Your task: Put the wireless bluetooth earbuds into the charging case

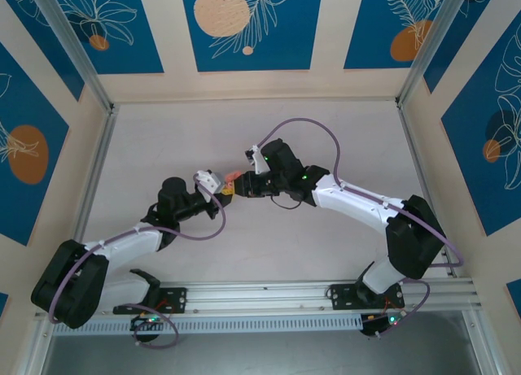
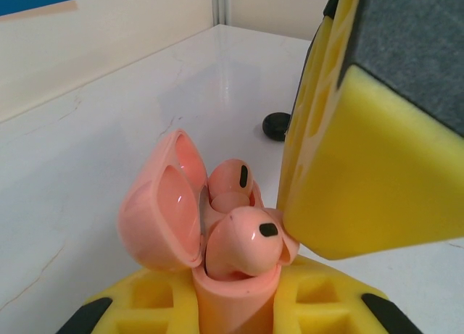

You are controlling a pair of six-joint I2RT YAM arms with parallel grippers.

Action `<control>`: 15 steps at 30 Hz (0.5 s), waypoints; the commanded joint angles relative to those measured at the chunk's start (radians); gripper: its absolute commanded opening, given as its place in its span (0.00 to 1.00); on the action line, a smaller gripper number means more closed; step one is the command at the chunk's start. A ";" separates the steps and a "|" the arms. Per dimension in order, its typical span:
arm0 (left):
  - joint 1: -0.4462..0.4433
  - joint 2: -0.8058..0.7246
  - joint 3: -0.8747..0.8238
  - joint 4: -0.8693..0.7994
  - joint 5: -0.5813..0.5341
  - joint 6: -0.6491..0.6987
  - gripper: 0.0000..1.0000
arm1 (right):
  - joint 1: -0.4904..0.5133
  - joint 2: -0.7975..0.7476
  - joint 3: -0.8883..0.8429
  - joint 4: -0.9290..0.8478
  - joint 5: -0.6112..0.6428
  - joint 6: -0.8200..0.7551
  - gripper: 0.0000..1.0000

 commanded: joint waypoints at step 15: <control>-0.015 -0.032 0.029 -0.003 0.018 -0.002 0.17 | -0.022 -0.003 0.008 0.018 0.021 0.011 0.21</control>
